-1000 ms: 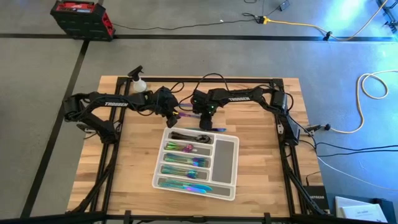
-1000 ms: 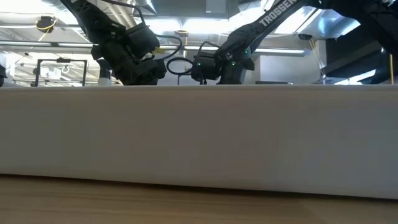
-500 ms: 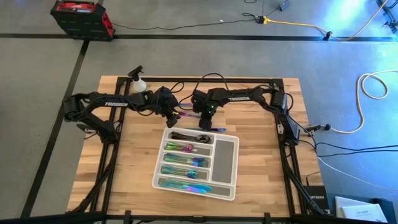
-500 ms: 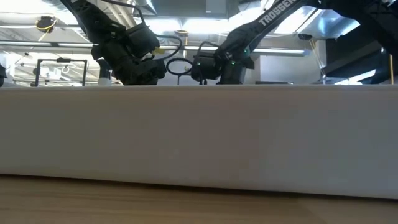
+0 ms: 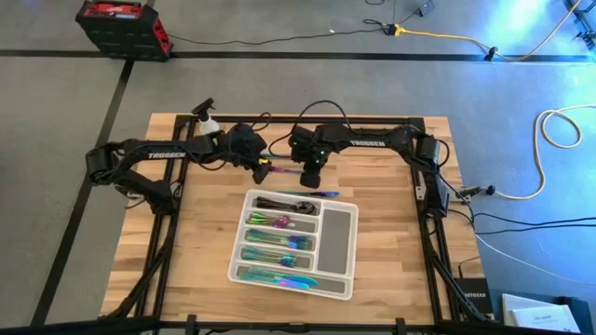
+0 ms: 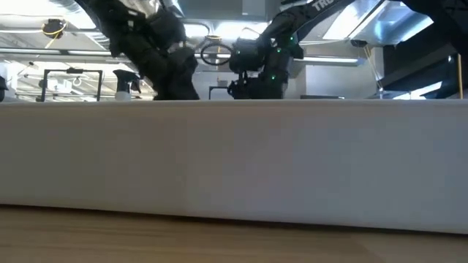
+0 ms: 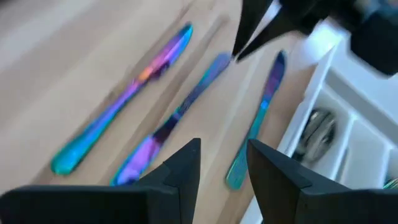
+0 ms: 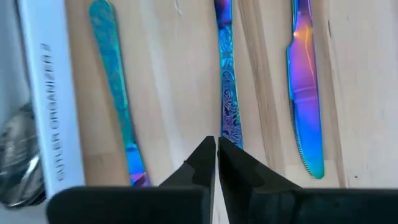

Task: Sort silverware
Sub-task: Put the purple knife into the white silverware tray

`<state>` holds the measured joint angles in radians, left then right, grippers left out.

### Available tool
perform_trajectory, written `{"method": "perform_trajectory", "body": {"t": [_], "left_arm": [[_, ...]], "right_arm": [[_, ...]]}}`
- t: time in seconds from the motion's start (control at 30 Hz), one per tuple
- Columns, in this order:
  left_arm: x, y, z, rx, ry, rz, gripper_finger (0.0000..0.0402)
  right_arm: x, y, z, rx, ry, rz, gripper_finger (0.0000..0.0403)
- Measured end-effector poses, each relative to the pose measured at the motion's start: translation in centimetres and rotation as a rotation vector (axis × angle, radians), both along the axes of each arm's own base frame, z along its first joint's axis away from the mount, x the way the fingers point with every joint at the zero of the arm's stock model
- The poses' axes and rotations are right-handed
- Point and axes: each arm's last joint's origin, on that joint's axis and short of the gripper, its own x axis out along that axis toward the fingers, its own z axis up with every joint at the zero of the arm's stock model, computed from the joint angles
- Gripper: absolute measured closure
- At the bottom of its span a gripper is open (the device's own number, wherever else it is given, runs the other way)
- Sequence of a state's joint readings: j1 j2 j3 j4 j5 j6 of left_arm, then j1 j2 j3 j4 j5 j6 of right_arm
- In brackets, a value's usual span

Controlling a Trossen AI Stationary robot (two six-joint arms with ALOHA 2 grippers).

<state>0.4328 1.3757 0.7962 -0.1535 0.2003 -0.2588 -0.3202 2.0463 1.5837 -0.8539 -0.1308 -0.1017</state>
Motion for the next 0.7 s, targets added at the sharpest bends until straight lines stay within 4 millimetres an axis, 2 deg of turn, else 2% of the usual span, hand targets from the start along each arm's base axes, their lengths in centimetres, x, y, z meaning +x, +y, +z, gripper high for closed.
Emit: {"method": "perform_trajectory", "body": {"t": [0.13,0.23,0.33,0.5,0.7], "left_arm": [[-0.6,-0.1,1.5,0.073,-0.038,0.043,0.0286],[-0.9,0.0,1.6,0.111,-0.015,0.062,0.0286],[-1.1,0.1,1.0,0.124,0.057,0.065,0.0286],[-1.3,0.3,-1.0,0.103,0.205,0.035,0.0286],[-1.2,0.2,-1.7,0.074,0.245,0.03,0.0286]], "right_arm": [[0.2,-0.1,0.4,-0.007,-0.043,0.009,0.0387],[1.0,-0.3,0.2,-0.01,-0.115,0.031,0.0365],[1.8,-0.4,-1.3,0.032,-0.133,0.034,0.0328],[2.2,-0.6,-4.5,0.03,-0.051,0.019,0.0274],[2.7,-1.1,-4.7,-0.059,-0.076,0.025,0.0267]]}}
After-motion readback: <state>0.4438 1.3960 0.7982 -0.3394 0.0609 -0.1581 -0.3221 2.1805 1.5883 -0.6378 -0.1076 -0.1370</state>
